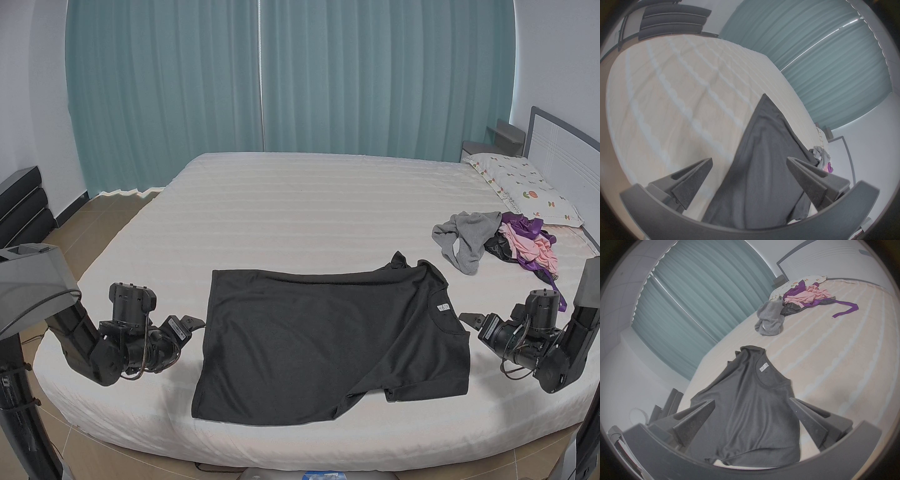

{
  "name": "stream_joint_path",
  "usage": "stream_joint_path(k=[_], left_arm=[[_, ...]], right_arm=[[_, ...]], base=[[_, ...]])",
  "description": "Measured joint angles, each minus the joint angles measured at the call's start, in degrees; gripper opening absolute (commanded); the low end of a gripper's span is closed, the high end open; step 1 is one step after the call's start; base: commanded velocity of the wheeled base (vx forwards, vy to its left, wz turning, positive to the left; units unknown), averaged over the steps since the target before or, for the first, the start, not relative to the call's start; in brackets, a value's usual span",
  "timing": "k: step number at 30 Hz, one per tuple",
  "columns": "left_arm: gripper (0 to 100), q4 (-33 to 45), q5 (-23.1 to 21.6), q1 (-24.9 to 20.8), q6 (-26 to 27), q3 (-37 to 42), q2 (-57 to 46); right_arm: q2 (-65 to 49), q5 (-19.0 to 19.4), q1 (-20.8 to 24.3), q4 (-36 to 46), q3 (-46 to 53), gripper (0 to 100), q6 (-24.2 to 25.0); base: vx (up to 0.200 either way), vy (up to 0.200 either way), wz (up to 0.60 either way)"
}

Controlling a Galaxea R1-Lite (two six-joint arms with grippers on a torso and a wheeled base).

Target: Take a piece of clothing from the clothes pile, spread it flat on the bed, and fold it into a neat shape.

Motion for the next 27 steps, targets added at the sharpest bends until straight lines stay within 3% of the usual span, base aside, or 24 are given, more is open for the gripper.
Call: stream_joint_path(k=[9,19,27], left_arm=[[100,-4.2,-1.6,-2.5,-3.3,8.1,-3.1],[100,-4.5,-3.5,-2.9,-4.7,10.5,-3.8],[100,-4.6,-4.4,-3.6,-7.0,10.8,-4.2]], right_arm=[[1.9,1.7,2.1,-16.4,9.2,100,8.2],[6.0,2.7,2.5,-17.2,11.0,100,9.4],[6.8,2.7,2.6,-17.2,11.8,100,9.4]], base=[[-0.133,0.000,0.00],[0.000,0.000,0.00],[0.000,-0.200,0.00]])
